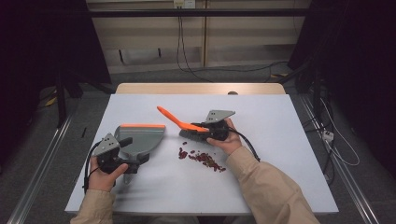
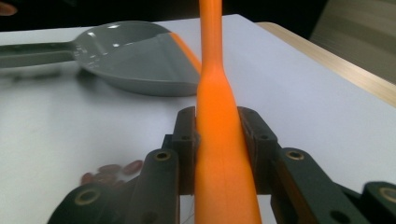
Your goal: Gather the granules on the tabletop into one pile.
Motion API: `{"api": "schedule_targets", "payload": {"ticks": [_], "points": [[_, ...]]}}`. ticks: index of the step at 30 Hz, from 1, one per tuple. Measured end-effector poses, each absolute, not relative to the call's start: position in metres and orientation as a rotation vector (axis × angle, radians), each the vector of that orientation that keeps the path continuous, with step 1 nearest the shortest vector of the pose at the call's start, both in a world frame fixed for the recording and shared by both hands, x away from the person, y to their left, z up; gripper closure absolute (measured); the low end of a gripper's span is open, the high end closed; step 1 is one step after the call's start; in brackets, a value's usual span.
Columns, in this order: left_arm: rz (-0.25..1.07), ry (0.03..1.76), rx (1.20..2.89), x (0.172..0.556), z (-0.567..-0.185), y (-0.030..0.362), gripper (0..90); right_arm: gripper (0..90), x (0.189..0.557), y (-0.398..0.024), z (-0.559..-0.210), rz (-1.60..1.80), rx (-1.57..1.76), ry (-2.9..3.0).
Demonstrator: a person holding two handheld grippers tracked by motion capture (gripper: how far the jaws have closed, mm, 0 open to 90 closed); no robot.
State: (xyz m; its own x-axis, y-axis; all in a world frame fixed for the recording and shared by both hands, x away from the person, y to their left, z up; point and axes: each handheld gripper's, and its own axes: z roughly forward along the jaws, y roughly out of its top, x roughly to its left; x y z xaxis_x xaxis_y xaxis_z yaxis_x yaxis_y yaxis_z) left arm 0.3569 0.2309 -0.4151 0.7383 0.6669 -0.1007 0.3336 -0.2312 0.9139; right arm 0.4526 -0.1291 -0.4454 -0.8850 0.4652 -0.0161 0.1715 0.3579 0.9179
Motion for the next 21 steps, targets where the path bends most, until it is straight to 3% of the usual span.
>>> {"api": "schedule_targets", "payload": {"ticks": [21], "points": [[0.373,0.791,1.833,0.356,-0.416,0.233,4.5,70.1,0.406,-0.135,-0.44,1.533,0.341,2.487]]}}
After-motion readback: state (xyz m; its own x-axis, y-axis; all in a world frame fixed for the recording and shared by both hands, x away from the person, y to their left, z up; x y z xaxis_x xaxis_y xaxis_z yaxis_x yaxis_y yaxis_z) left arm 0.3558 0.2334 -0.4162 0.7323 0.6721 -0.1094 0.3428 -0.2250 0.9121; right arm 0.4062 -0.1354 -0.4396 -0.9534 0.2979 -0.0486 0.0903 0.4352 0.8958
